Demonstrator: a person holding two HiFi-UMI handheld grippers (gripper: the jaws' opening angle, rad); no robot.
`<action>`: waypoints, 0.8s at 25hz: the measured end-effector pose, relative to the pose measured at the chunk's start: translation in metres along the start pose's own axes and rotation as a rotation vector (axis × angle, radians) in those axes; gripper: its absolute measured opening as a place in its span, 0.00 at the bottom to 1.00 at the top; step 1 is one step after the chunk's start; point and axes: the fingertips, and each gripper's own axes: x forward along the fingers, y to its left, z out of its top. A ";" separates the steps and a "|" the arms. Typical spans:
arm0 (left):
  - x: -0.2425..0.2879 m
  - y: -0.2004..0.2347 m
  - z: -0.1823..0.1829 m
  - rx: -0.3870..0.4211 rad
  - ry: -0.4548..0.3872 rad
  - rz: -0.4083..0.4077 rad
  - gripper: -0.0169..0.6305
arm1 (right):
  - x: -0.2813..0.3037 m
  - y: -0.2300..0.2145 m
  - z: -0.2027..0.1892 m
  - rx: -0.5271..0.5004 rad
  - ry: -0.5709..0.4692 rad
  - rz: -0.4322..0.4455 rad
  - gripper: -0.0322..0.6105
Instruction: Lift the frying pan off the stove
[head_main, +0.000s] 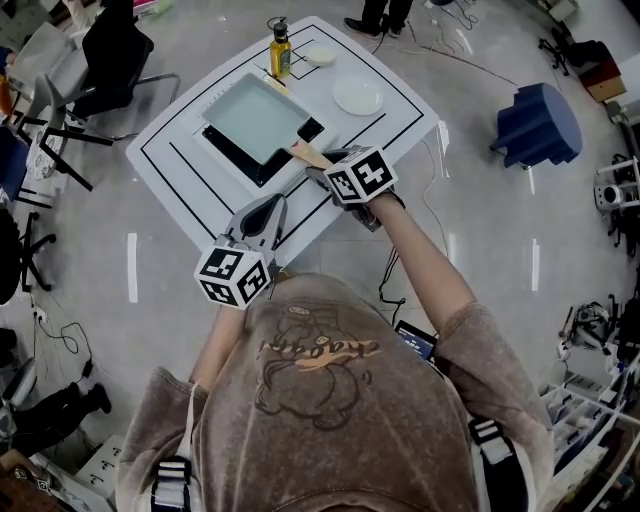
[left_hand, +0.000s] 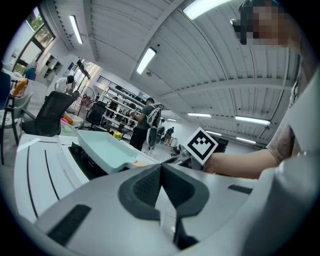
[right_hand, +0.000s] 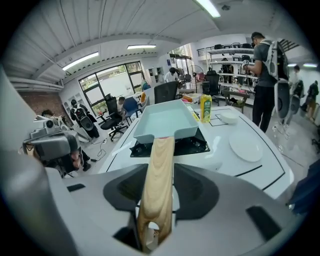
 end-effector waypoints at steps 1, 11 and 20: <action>0.000 0.000 0.000 0.000 0.001 -0.002 0.04 | 0.002 -0.001 -0.002 -0.002 0.010 -0.008 0.28; -0.001 0.007 0.002 -0.013 -0.007 0.008 0.04 | 0.008 0.004 -0.006 -0.004 0.041 0.022 0.21; -0.001 0.008 0.002 -0.020 -0.009 0.008 0.04 | 0.008 0.004 -0.006 -0.014 0.015 0.018 0.20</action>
